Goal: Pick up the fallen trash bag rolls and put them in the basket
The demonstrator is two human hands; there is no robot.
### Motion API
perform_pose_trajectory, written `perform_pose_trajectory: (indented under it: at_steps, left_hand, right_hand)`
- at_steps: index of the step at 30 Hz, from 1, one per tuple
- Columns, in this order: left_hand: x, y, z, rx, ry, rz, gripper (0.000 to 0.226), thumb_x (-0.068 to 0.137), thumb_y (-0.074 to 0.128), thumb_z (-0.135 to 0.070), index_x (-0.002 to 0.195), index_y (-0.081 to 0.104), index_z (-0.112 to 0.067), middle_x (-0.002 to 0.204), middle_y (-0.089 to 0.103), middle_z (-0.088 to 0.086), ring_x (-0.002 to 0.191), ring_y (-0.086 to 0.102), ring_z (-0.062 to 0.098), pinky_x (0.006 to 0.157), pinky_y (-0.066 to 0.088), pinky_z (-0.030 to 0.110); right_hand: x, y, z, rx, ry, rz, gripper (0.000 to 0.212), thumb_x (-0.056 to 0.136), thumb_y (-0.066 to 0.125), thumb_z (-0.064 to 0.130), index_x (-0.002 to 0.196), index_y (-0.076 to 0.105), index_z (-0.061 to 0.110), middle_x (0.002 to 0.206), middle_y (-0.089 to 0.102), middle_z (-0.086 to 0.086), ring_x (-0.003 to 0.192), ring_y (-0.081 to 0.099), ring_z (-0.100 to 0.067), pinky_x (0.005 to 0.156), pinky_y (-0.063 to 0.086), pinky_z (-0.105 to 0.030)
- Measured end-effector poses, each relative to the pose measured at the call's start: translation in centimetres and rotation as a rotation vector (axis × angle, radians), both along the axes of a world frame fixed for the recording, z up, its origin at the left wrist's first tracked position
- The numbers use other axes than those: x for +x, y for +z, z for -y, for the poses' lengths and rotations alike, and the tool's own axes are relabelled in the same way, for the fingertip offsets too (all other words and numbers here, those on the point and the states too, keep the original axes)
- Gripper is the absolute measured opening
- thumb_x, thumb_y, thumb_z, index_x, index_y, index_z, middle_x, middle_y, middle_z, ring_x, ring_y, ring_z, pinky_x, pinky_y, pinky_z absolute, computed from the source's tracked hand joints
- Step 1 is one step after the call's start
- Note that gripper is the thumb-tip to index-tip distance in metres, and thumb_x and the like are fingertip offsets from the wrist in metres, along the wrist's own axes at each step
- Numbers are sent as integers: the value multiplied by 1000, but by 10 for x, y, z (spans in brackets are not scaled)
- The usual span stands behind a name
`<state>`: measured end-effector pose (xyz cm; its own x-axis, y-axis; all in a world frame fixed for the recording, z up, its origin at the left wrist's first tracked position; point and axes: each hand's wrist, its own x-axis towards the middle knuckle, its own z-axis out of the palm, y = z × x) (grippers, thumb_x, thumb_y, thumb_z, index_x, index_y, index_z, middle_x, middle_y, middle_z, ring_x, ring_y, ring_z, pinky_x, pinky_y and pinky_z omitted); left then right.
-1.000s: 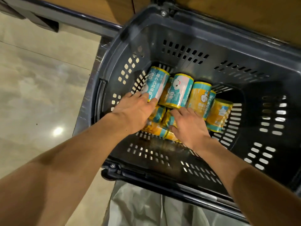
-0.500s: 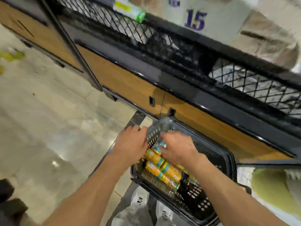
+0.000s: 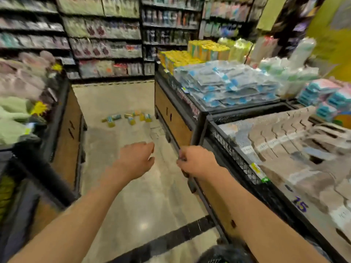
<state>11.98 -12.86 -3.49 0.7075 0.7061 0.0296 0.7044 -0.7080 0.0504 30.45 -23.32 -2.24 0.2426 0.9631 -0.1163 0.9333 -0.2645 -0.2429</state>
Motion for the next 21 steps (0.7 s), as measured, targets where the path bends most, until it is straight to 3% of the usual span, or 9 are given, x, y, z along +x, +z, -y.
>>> perform_pose_trajectory:
  at_steps: [3,8,21]
  left_hand:
    - [-52,40,-54,95,91,39,26,95,47,-43,108,53,-21,109,65,3,99,63,27,74,51,36]
    - [-113,65,-129,137,185,80,25,93,49,-44,103,54,-22,105,65,0,96,63,26,74,54,39]
    - [-130,42,-351,109,306,80,21,92,46,-41,97,57,-24,101,65,-1,94,64,28,67,44,35]
  right_hand:
    - [-38,39,-70,74,34,17,25,93,56,46,109,65,30,115,67,2,108,63,-25,84,52,-36]
    - [-87,62,-159,121,120,55,22,93,54,46,105,65,31,109,69,3,101,65,-25,76,51,-35]
    - [-91,57,-419,161,228,59,21,96,54,42,107,64,28,100,66,1,88,57,-22,67,43,-33]
